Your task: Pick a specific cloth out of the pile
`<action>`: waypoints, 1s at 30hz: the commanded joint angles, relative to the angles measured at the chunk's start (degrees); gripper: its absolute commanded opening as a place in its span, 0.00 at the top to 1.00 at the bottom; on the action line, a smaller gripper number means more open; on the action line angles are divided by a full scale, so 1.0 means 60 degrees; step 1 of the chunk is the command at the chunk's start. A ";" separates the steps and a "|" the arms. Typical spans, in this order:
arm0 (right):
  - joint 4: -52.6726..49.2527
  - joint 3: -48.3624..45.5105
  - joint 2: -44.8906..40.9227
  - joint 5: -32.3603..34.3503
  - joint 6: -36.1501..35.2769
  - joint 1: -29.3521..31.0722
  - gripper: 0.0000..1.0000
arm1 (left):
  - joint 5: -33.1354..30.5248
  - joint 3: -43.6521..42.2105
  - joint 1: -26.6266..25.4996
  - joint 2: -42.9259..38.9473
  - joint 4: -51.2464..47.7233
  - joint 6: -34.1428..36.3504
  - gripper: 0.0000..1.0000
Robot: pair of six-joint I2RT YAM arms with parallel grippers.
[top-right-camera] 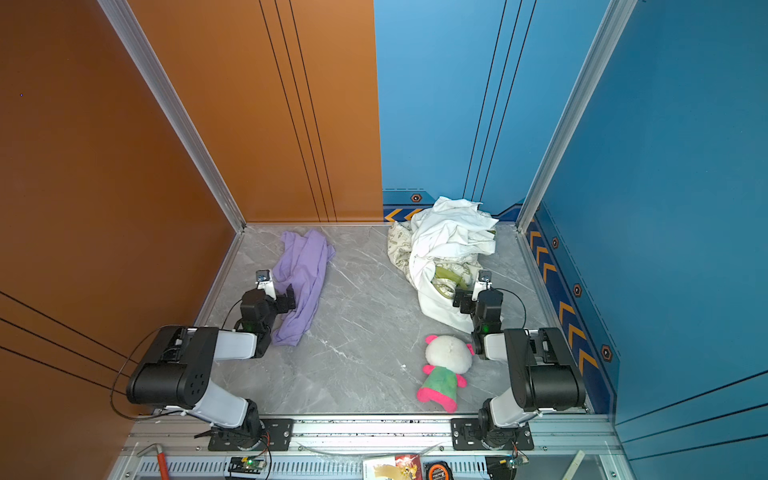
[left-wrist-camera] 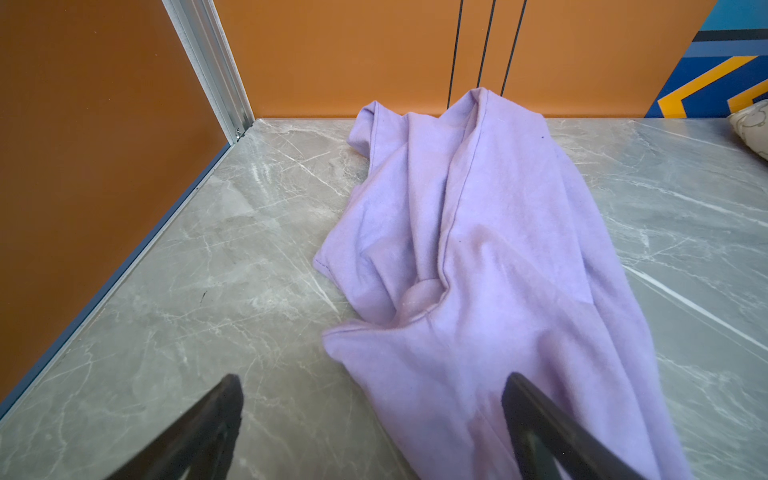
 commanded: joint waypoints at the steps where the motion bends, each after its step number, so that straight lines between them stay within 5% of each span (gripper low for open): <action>1: 0.0203 0.0027 0.0091 -0.0242 -0.0095 -0.0056 0.00 | -0.0009 -0.0043 -0.0080 0.0093 0.0122 0.0152 0.02; 30: 0.0124 0.0086 0.0105 -0.0318 0.0016 -0.0151 0.00 | -0.0016 -0.0037 -0.0109 0.0105 0.0121 0.0166 0.02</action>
